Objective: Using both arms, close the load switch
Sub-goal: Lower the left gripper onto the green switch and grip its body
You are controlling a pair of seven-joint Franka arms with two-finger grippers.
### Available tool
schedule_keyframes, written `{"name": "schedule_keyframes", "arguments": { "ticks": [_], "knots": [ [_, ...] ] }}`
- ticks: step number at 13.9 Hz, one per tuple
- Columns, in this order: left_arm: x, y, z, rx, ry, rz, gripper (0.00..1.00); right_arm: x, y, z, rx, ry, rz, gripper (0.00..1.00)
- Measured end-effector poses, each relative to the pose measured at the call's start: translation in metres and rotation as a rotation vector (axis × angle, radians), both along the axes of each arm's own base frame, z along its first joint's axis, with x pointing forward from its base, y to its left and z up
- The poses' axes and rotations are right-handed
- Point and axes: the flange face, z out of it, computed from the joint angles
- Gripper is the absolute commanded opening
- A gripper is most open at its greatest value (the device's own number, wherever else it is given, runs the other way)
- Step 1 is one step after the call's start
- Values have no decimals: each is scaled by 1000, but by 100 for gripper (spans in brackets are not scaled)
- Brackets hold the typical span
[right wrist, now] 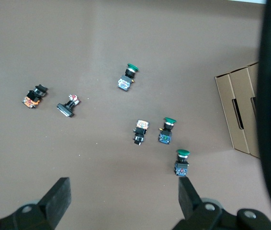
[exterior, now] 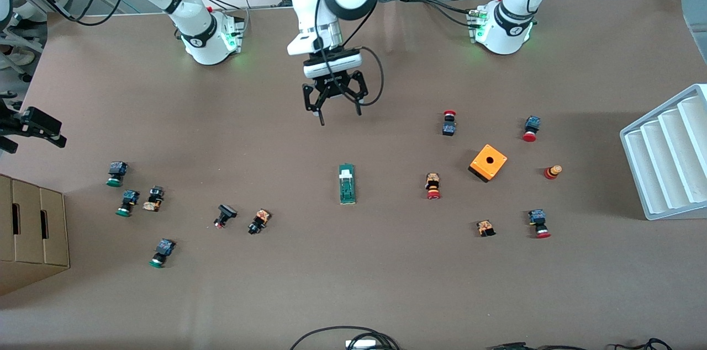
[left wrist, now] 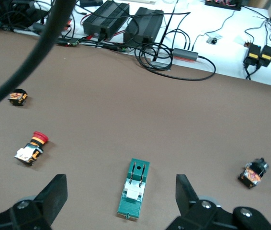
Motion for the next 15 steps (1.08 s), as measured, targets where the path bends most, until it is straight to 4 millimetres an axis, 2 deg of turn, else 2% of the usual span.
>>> {"name": "schedule_keyframes", "arguments": {
  "ticks": [4,7,9,15],
  "knots": [
    [-16,-13,-67,82,-69,-59,100,1,2,0,0,-3,3,100],
    [-23,-17,-111,29,-180,-39,100,1,2,0,0,-4,3,100],
    [-25,-17,-134,15,-220,-42,100,1,2,0,0,-4,3,100],
    [-37,-18,-185,-37,-307,-79,100,1,1,0,-1,-5,3,100]
  ]
}}
